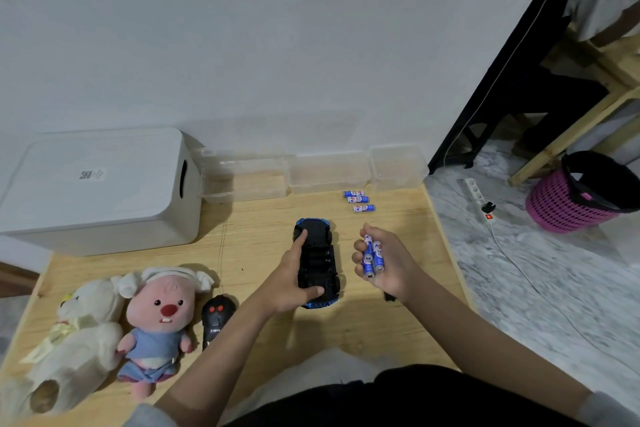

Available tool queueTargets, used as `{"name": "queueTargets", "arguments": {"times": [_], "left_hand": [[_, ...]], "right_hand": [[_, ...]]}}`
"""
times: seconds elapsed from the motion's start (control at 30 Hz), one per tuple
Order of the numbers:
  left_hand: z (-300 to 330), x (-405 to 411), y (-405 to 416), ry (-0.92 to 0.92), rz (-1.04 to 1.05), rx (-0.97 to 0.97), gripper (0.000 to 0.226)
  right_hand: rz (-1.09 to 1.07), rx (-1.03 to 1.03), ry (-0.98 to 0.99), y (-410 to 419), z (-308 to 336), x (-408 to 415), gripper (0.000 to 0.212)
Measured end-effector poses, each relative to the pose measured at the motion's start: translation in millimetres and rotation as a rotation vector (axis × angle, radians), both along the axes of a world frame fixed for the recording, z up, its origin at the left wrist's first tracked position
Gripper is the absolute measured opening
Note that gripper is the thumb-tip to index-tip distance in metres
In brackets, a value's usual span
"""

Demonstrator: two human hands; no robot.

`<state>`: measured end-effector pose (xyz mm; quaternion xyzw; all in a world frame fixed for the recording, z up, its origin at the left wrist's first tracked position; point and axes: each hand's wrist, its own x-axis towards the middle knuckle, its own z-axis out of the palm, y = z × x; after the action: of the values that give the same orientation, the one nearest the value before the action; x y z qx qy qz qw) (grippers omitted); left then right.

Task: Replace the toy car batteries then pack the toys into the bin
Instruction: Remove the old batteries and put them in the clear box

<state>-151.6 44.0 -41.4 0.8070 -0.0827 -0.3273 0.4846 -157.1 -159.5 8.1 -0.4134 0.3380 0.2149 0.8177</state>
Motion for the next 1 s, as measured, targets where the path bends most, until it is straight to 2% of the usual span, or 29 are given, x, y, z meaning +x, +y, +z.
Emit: {"name": "queueTargets", "arguments": {"times": [0.17,0.3,0.4,0.53,0.63,0.7,0.83,1.0], "left_hand": [[5.6,1.9,-7.8,-0.037,-0.030,0.161,0.112],[16.8,5.0,-25.2,-0.191,-0.019,0.345,0.117],[28.7,21.0,-47.9,-0.358,-0.011,0.325,0.109],[38.9,64.4,-91.9,-0.516,-0.003,0.267,0.095],[40.6,99.9,-124.6,-0.586,-0.051,0.259,0.083],[36.9,121.1,-142.9,-0.647,-0.137,0.292,0.077],[27.3,154.9,-172.7,-0.672,-0.280,0.388,0.074],[9.7,177.7,-186.9,-0.700,-0.350,0.511,0.072]], "right_hand": [[-0.219,-0.005,0.134,-4.6,-9.9,13.4,0.041],[-0.282,-0.071,0.184,-24.3,-14.6,31.1,0.036],[-0.286,-0.095,0.173,-44.5,-15.5,51.3,0.025],[-0.344,-0.109,0.177,-70.4,-16.3,86.6,0.023],[-0.356,-0.101,0.189,-86.4,-20.6,107.8,0.039],[-0.334,-0.129,0.201,-93.7,-24.7,117.9,0.041],[-0.287,-0.187,0.223,-98.8,-33.7,132.1,0.034],[-0.248,-0.223,0.249,-100.3,-40.8,131.1,0.040]]}}
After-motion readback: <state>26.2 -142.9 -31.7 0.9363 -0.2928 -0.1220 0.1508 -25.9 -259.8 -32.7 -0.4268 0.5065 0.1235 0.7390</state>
